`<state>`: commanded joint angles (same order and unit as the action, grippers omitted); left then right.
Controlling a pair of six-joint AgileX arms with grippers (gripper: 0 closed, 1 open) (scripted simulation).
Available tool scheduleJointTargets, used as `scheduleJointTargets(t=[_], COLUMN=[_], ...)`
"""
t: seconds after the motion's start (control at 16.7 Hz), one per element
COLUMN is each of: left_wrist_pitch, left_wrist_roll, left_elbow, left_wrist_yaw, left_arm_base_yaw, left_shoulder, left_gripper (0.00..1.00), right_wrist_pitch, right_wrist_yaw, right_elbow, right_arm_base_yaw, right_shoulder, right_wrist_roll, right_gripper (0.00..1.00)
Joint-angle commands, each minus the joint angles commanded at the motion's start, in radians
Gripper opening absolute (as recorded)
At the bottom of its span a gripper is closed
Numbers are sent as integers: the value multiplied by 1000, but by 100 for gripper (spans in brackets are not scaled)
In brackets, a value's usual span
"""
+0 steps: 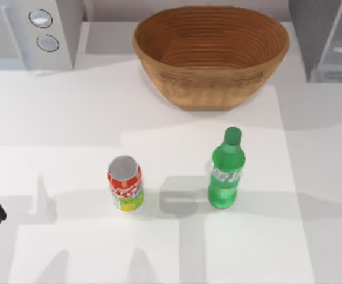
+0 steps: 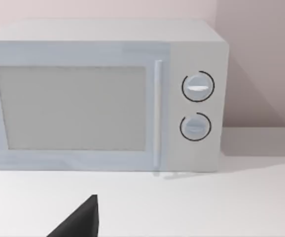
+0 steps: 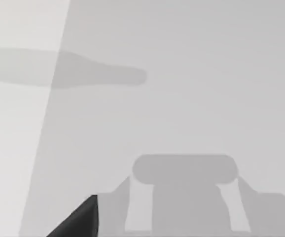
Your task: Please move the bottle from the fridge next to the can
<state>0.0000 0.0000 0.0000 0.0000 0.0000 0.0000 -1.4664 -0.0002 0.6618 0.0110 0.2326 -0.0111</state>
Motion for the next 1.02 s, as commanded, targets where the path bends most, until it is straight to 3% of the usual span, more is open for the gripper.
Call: scheduleJointTargets(t=[0.18,0.42,1.02], left_wrist_pitch=[0,0,0], left_wrist_roll=[0,0,0], left_elbow=[0,0,0], left_wrist_yaw=[0,0,0], left_arm_base_yaw=[0,0,0], left_shoulder=[0,0,0], left_gripper=[100,100,100], right_wrist_pitch=[-11,-48,-91], right_wrist_yaw=[-31,-148,-617], right_elbow=[36,144,481], right_arm_base_yaw=[-62,-286,-1185], right_shoulder=[-61,-291,-1326], right_wrist_roll=[-61,-291,-1319], right_gripper=[100,100,100])
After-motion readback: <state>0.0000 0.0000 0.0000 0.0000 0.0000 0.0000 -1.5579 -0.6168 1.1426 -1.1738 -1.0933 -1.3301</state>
